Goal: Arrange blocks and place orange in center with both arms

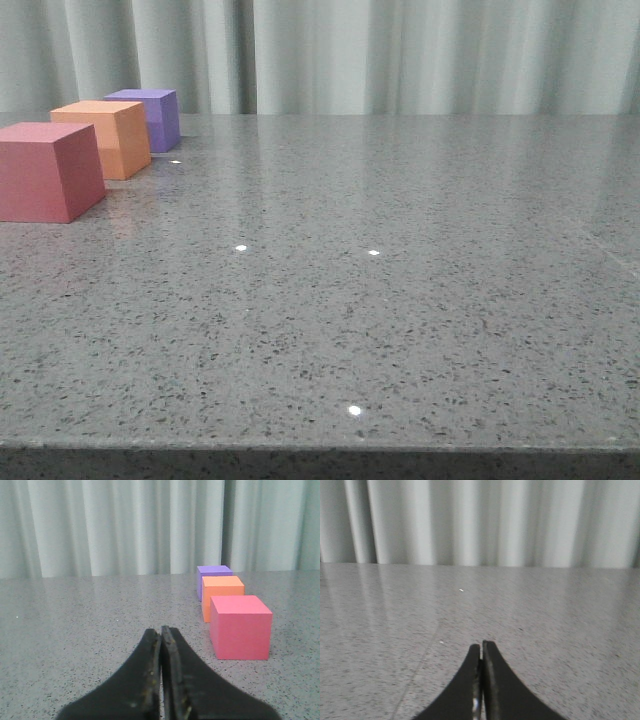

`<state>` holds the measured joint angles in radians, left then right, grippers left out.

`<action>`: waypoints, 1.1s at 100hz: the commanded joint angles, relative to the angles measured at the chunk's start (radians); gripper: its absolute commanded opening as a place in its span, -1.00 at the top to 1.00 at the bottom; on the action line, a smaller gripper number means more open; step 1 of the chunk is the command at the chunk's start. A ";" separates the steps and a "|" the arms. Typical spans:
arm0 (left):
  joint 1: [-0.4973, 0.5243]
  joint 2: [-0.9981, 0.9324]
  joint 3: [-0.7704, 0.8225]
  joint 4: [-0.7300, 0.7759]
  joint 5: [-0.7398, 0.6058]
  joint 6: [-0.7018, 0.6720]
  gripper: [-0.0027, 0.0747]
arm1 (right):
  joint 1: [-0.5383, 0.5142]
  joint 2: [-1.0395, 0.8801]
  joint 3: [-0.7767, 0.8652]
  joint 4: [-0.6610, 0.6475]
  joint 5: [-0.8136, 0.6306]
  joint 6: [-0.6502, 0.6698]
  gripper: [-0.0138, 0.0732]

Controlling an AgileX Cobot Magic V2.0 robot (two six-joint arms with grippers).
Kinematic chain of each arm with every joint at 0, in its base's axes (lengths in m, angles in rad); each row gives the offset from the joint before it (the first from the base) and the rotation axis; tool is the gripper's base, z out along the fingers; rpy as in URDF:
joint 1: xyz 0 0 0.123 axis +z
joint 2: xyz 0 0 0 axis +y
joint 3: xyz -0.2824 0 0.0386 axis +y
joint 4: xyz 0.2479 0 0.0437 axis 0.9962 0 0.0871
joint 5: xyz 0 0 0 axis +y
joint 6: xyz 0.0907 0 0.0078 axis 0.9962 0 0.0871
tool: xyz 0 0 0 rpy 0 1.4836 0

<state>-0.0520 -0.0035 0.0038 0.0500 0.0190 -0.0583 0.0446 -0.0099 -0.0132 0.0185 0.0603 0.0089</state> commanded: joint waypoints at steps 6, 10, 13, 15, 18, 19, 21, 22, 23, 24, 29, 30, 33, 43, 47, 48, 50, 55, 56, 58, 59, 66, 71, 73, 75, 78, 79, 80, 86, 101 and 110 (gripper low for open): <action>0.002 -0.037 0.042 0.001 -0.081 -0.010 0.98 | -0.024 -0.021 0.013 0.010 -0.142 -0.003 0.84; 0.002 -0.037 0.042 0.001 -0.081 -0.010 0.98 | -0.024 -0.021 0.024 0.010 -0.167 -0.003 0.84; 0.002 -0.037 0.042 0.001 -0.081 -0.010 0.98 | -0.024 -0.021 0.023 0.010 -0.162 -0.003 0.84; 0.002 -0.037 0.042 0.001 -0.081 -0.010 0.98 | -0.024 -0.021 0.023 0.010 -0.162 -0.003 0.84; 0.002 -0.037 0.042 0.001 -0.081 -0.010 0.98 | -0.024 -0.021 0.023 0.010 -0.166 -0.003 0.84; 0.002 -0.037 0.042 0.001 -0.081 -0.010 0.98 | -0.024 -0.021 0.023 0.010 -0.166 -0.003 0.84; 0.002 -0.037 0.042 0.001 -0.081 -0.010 0.98 | -0.024 -0.021 0.023 0.010 -0.166 -0.003 0.84; 0.002 -0.037 0.042 0.001 -0.081 -0.010 0.98 | -0.024 -0.021 0.023 0.010 -0.166 -0.003 0.84; 0.002 -0.037 0.042 0.001 -0.081 -0.010 0.98 | -0.024 -0.021 0.023 0.010 -0.166 -0.003 0.84; 0.002 -0.037 0.042 0.001 -0.081 -0.010 0.98 | -0.024 -0.021 0.023 0.010 -0.166 -0.003 0.84; 0.002 -0.037 0.042 0.001 -0.081 -0.010 0.98 | -0.024 -0.021 0.023 0.010 -0.166 -0.003 0.84; 0.002 -0.037 0.042 0.001 -0.081 -0.010 0.98 | -0.024 -0.021 0.023 0.010 -0.166 -0.003 0.84; 0.002 -0.037 0.042 0.001 -0.081 -0.010 0.98 | -0.024 -0.021 0.023 0.010 -0.166 -0.003 0.84; 0.002 -0.037 0.042 0.001 -0.081 -0.010 0.98 | -0.024 -0.021 0.023 0.009 -0.164 -0.003 0.84; 0.002 -0.037 0.042 0.001 -0.081 -0.010 0.98 | -0.024 -0.021 0.023 0.009 -0.164 -0.003 0.84; 0.002 -0.037 0.042 0.001 -0.081 -0.010 0.98 | -0.024 -0.021 0.023 0.009 -0.164 -0.003 0.84; 0.002 -0.037 0.042 0.001 -0.081 -0.010 0.98 | -0.024 -0.021 0.023 0.009 -0.164 -0.003 0.84; 0.002 -0.037 0.042 0.001 -0.081 -0.010 0.98 | -0.024 -0.021 0.023 0.009 -0.164 -0.003 0.84; 0.002 -0.037 0.042 0.001 -0.081 -0.010 0.98 | -0.024 -0.021 0.023 0.009 -0.164 -0.003 0.84; 0.002 -0.037 0.042 0.001 -0.081 -0.010 0.98 | -0.024 -0.021 0.023 0.009 -0.164 -0.003 0.84; 0.002 -0.037 0.042 0.001 -0.081 -0.010 0.98 | -0.024 -0.021 0.023 0.009 -0.164 -0.003 0.84; 0.002 -0.037 0.042 0.001 -0.081 -0.010 0.98 | -0.024 -0.021 0.023 0.009 -0.164 -0.003 0.84; 0.002 -0.037 0.042 0.001 -0.081 -0.010 0.98 | -0.024 -0.021 0.023 0.009 -0.164 -0.003 0.84; 0.002 -0.037 0.042 0.001 -0.081 -0.010 0.98 | -0.024 -0.021 0.023 0.009 -0.164 -0.003 0.84; 0.002 -0.037 0.042 0.001 -0.081 -0.010 0.98 | -0.024 -0.021 0.023 0.009 -0.164 -0.003 0.84; 0.002 -0.037 0.042 0.001 -0.081 -0.010 0.98 | -0.024 -0.021 0.023 0.009 -0.164 -0.003 0.84; 0.002 -0.037 0.042 0.001 -0.081 -0.010 0.98 | -0.024 -0.021 0.023 0.009 -0.164 -0.003 0.84; 0.002 -0.037 0.042 0.001 -0.081 -0.010 0.98 | -0.024 -0.021 0.023 0.009 -0.164 -0.003 0.84; 0.002 -0.037 0.042 0.001 -0.081 -0.010 0.98 | -0.024 -0.021 0.023 0.009 -0.164 -0.003 0.84; 0.002 -0.037 0.042 0.001 -0.081 -0.010 0.98 | -0.024 -0.021 0.023 0.009 -0.164 -0.003 0.84; 0.002 -0.037 0.042 0.001 -0.081 -0.010 0.98 | -0.024 -0.021 0.023 0.009 -0.164 -0.003 0.84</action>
<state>-0.0520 -0.0035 0.0038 0.0522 0.0178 -0.0583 0.0270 -0.0099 0.0284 0.0269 -0.0191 0.0089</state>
